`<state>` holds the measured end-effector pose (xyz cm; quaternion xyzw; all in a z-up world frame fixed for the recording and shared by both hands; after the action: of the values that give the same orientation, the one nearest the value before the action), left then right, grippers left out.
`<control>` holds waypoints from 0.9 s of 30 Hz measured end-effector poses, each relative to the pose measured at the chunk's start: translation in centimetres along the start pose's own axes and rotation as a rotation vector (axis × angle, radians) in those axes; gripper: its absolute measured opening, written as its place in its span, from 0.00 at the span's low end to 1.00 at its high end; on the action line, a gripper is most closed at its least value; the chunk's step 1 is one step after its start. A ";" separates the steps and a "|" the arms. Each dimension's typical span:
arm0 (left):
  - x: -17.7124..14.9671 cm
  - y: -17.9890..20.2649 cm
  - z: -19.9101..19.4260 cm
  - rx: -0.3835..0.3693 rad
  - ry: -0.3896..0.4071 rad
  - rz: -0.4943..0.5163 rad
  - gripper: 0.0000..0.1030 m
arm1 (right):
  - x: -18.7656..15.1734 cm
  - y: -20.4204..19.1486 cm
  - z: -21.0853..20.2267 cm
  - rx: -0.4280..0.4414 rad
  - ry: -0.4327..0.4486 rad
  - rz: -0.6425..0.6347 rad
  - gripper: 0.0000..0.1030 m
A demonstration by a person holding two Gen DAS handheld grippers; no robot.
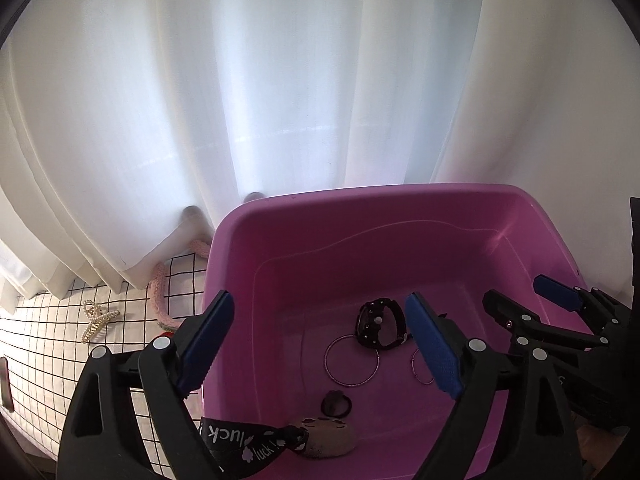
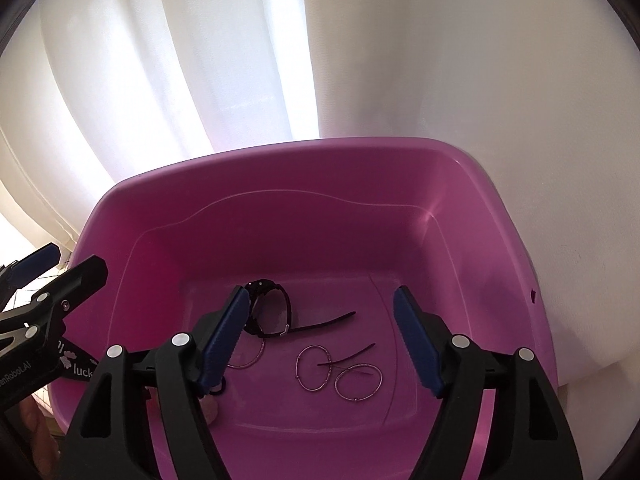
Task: Organize jewelry
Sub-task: 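Withdraw both open tools from the bin back over the table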
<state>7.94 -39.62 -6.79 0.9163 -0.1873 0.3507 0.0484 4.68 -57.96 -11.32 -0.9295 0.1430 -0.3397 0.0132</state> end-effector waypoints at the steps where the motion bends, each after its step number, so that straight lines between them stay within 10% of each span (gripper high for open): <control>1: -0.1 -0.2 -0.1 0.001 0.000 -0.003 0.84 | -0.1 -0.2 0.0 0.008 -0.001 0.004 0.71; 10: -0.5 -1.6 -2.6 -0.011 0.032 0.005 0.90 | -0.5 -1.1 0.1 0.030 0.000 0.052 0.77; 16: -0.2 -4.7 -5.7 -0.043 0.120 -0.029 0.93 | 0.1 -4.0 -3.2 0.072 0.148 0.060 0.77; 27: -2.4 -20.4 -9.6 0.059 0.213 -0.139 0.94 | 0.3 -16.6 -8.4 0.259 0.337 0.001 0.77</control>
<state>7.99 -17.85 -0.33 0.8857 -0.1066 0.4471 0.0652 3.89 -41.50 -2.66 -0.8500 0.0988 -0.5059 0.1087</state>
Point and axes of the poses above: each gripper's, at about its wrist camera, not at the fingertips, and z roughly the way its jaws point, y to its right, x to its top, the point moved 6 cm from there along z, roughly the way its jaws point, and after that the axes turned 3 degrees about x, right-handed, at the moved point
